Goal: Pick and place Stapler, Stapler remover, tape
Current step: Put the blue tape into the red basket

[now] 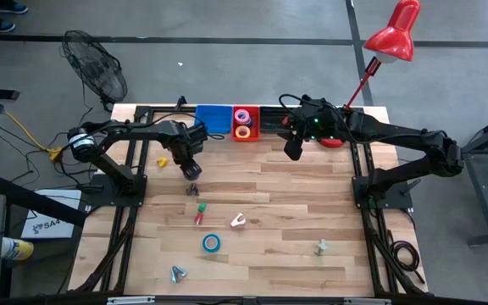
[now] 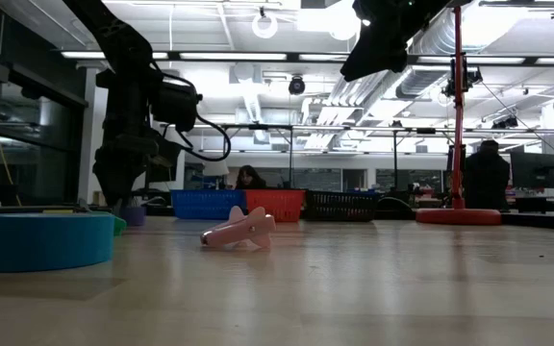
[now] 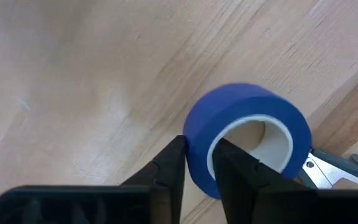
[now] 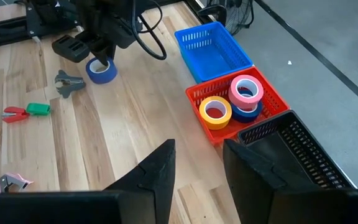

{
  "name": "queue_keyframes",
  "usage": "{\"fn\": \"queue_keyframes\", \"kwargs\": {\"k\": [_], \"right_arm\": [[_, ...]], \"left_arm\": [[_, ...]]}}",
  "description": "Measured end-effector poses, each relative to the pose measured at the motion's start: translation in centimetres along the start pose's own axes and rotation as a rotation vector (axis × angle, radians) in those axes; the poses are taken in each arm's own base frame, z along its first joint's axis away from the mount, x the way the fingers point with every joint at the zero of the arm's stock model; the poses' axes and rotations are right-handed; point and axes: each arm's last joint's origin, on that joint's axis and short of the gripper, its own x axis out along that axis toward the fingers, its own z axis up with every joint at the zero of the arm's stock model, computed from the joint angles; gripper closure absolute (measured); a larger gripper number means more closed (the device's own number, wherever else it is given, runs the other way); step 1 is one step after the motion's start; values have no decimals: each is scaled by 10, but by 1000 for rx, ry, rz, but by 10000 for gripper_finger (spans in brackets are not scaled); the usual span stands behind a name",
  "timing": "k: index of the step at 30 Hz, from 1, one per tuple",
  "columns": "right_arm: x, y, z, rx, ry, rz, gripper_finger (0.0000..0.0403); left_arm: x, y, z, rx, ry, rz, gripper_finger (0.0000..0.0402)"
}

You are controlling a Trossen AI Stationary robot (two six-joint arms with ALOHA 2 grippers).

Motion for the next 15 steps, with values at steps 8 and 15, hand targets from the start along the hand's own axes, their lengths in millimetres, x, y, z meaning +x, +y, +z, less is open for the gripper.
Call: {"fn": "queue_keyframes", "kwargs": {"k": [8,15], "right_arm": [[0,0,0,-8,1,0,277],[0,0,0,-8,2,1,277]], "left_arm": [[0,0,0,34,0,0,369],[-2,-1,2,64,-38,-7,369]]}}
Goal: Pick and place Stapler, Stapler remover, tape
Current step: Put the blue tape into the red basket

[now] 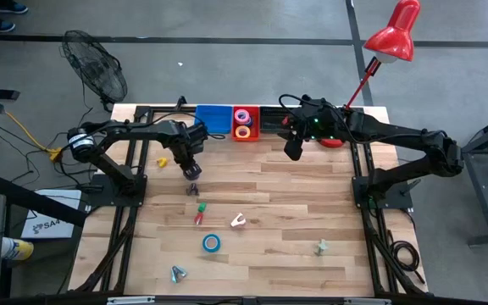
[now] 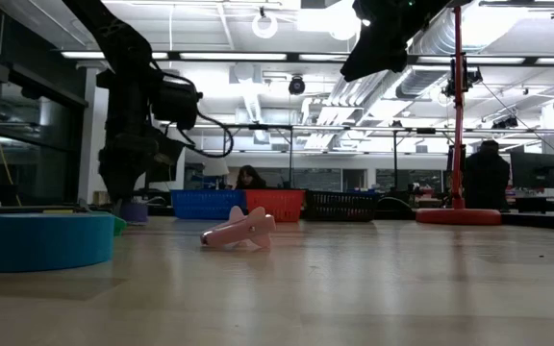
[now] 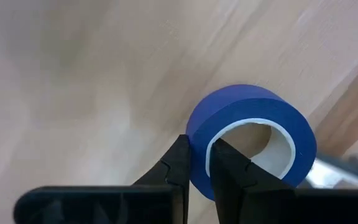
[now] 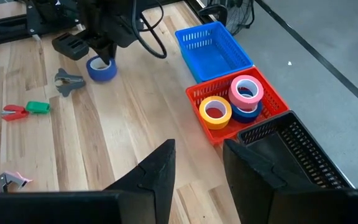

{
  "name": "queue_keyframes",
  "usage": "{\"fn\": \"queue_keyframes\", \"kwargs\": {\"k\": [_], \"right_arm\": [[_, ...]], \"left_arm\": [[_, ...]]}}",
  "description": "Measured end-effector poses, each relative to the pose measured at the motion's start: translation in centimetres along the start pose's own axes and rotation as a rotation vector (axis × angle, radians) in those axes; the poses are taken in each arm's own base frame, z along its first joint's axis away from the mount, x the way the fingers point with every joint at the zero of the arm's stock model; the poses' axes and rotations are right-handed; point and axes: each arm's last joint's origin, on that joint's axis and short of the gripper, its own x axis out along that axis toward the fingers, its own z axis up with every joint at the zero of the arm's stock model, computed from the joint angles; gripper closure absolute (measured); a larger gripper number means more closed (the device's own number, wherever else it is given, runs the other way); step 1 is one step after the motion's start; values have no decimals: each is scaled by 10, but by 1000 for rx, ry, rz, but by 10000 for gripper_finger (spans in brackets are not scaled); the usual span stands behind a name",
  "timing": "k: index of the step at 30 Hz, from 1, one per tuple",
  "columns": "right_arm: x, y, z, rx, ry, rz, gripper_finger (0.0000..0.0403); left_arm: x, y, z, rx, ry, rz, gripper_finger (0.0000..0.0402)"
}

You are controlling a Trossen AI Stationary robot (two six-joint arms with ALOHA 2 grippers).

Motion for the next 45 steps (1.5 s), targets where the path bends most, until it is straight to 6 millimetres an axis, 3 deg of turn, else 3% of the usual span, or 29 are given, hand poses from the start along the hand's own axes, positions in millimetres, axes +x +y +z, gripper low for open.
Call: {"fn": "queue_keyframes", "kwargs": {"k": [10,21,25,35,45], "right_arm": [[0,1,0,2,-2,38,277],[3,6,20,-40,-203,149,277],[11,10,28,-54,-282,198,277],[42,24,37,-87,-392,287,277],[57,27,39,-100,-440,284,277]], "left_arm": [[-29,-5,8,56,-264,-35,369],[-107,-17,25,272,-962,-89,369],[-127,-21,31,354,-1162,-115,369],[-142,-25,35,435,-1332,-139,369],[-148,-27,36,472,-1391,-171,369]]}}
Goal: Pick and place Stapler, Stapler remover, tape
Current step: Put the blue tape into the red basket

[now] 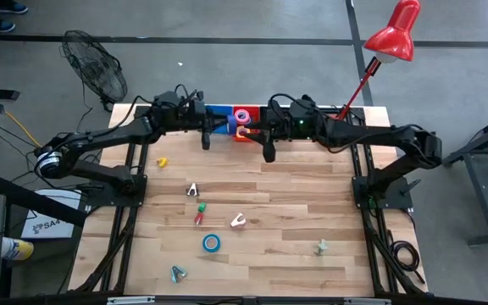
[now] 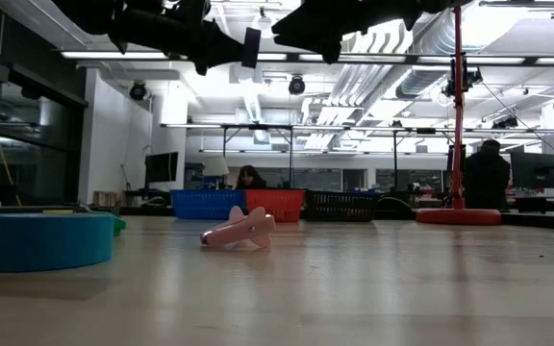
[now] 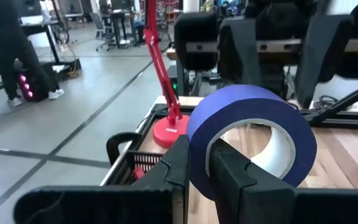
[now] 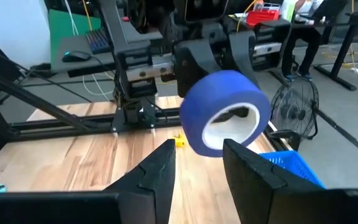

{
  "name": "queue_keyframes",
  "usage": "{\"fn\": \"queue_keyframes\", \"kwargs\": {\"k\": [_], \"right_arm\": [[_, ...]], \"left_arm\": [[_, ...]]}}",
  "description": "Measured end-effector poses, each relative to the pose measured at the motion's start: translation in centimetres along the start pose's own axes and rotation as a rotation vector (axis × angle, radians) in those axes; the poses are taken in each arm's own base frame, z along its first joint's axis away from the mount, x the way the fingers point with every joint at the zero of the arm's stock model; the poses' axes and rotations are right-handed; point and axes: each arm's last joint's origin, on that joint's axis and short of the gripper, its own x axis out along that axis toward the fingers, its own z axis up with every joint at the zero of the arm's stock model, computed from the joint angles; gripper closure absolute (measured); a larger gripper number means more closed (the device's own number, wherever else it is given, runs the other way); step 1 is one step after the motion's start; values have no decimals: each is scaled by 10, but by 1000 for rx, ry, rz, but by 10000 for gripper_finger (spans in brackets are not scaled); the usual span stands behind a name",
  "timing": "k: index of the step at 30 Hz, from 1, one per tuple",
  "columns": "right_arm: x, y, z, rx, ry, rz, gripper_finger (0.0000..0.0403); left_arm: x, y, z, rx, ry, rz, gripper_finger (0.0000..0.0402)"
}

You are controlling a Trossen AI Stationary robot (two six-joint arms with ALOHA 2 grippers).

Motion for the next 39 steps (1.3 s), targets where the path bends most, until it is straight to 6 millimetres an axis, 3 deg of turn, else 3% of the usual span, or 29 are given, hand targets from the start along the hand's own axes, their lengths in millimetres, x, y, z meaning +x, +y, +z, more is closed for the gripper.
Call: {"fn": "queue_keyframes", "kwargs": {"k": [11,24,39], "right_arm": [[1,0,2,-21,-32,3,272],[1,0,3,-19,-44,1,189],[9,8,6,-58,-121,50,189]], "left_arm": [[0,-1,2,5,-25,-24,369],[0,0,9,23,-97,-35,369],[-1,-1,12,49,-125,-47,369]]}}
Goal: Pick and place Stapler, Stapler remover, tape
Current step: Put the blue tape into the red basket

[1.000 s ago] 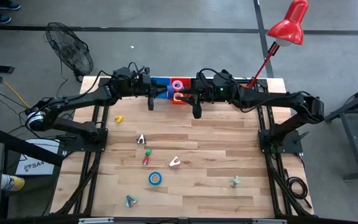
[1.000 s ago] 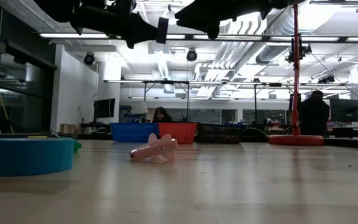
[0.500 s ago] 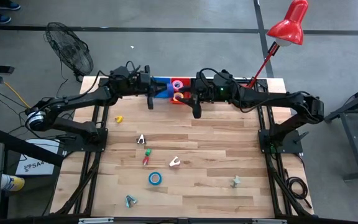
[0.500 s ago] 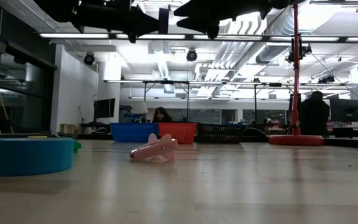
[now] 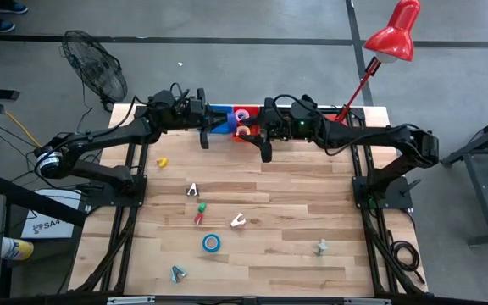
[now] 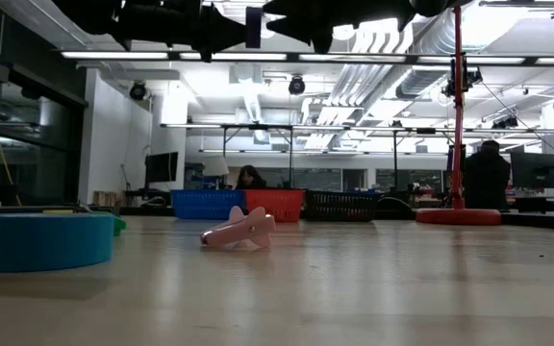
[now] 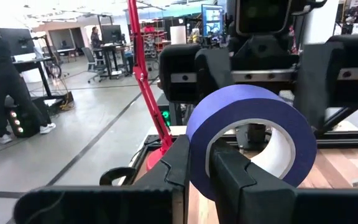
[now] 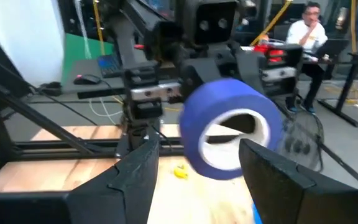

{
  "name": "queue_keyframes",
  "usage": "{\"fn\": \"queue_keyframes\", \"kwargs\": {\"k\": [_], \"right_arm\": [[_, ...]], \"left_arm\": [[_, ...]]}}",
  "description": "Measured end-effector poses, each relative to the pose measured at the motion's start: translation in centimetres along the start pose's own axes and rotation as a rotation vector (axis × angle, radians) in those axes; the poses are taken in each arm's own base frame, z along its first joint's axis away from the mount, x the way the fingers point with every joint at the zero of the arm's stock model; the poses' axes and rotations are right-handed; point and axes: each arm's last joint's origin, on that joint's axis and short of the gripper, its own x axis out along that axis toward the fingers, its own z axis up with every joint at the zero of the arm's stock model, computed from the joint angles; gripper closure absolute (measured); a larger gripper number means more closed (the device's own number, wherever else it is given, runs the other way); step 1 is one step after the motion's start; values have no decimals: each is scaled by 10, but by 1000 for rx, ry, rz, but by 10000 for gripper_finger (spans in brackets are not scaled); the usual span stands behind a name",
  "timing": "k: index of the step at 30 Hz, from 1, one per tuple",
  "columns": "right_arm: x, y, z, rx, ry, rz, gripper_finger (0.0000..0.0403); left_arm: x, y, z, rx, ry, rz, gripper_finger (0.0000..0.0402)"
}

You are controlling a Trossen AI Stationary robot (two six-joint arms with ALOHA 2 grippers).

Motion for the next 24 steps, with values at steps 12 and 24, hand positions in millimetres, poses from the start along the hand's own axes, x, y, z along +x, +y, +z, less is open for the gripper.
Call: {"fn": "queue_keyframes", "kwargs": {"k": [12,24], "right_arm": [[16,4,-6,-10,-38,23,192],[28,3,3,-12,-45,48,230]], "left_arm": [[0,0,4,17,-39,-12,369],[0,0,4,21,-45,-11,369]]}}
